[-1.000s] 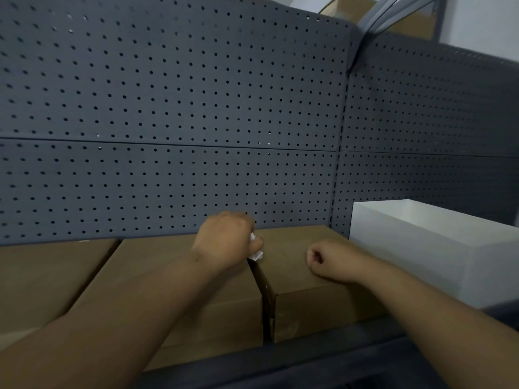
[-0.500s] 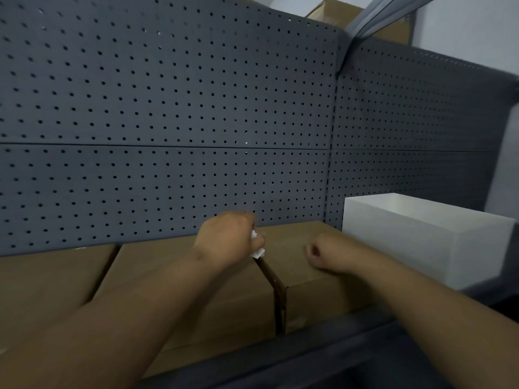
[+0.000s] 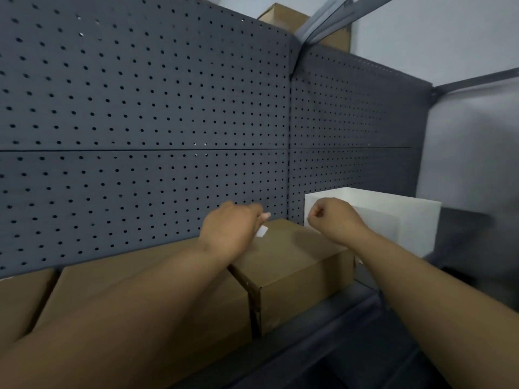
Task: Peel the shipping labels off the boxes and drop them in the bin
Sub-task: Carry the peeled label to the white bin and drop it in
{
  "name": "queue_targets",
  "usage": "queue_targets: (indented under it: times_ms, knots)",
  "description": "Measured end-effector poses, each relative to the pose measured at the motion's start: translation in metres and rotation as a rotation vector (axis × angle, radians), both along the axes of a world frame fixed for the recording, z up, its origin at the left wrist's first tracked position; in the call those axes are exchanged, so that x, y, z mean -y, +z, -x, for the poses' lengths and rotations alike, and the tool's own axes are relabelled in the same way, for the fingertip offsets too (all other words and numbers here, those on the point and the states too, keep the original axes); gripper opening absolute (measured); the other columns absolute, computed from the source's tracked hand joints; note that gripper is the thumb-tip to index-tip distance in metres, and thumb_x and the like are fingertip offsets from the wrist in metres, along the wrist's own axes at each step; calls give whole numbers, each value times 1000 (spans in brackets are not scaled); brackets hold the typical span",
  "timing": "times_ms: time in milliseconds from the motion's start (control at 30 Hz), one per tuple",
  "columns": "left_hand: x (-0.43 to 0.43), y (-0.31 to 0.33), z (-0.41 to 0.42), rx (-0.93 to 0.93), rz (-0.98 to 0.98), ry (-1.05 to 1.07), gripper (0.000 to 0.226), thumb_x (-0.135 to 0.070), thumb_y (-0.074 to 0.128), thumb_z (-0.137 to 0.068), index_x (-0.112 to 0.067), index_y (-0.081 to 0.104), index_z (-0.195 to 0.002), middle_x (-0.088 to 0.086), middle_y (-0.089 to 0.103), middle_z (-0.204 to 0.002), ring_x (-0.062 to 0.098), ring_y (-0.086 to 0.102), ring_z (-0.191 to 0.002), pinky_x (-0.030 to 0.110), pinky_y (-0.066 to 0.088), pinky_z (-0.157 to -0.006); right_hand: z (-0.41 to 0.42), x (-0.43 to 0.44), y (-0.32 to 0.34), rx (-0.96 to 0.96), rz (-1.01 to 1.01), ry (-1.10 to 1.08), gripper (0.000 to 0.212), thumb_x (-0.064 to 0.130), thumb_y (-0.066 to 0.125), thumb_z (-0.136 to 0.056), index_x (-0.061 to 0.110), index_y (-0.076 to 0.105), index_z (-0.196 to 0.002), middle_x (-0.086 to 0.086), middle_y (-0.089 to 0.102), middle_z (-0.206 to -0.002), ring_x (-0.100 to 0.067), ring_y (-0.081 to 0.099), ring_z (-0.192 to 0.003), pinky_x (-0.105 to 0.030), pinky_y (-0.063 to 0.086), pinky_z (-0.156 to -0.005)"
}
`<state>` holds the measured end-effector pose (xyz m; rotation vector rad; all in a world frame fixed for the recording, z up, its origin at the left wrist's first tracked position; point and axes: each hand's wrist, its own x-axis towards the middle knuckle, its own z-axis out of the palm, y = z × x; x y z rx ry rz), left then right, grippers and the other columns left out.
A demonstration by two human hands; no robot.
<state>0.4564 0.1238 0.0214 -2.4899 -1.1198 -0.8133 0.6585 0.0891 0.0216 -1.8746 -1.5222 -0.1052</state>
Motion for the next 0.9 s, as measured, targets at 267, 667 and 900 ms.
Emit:
queue_targets:
  times_ms: [267,667,900]
  knots:
    - [1,17,-91,63,85,-53,48,-58,20,-95,-16,44,-90,5,61,-93,25,51,-100,37,45,-71,-59,10,20,-35,-66,-117,23,14,49,-89,-2,66,-94,-21,69,-94,-23,56,-71,-31,45,-62]
    - [-44,37,-259,200,507,-220,35,-26,29,-97,-6,47,-119,9,36,-138,26,41,-117,37,39,-99,-204,-5,40,-51,-10,-195,14,10,45,-86,14,48,-73,-17,53,-75,-20,46,-68,-30,40,-61]
    - [-66,40,-330,117,432,-185,27,-13,32,-100,-6,49,-119,19,39,-129,16,43,-72,29,36,-78,-263,-23,38,-70,23,-198,20,10,45,-87,-5,56,-80,-24,56,-80,-18,43,-69,-30,37,-61]
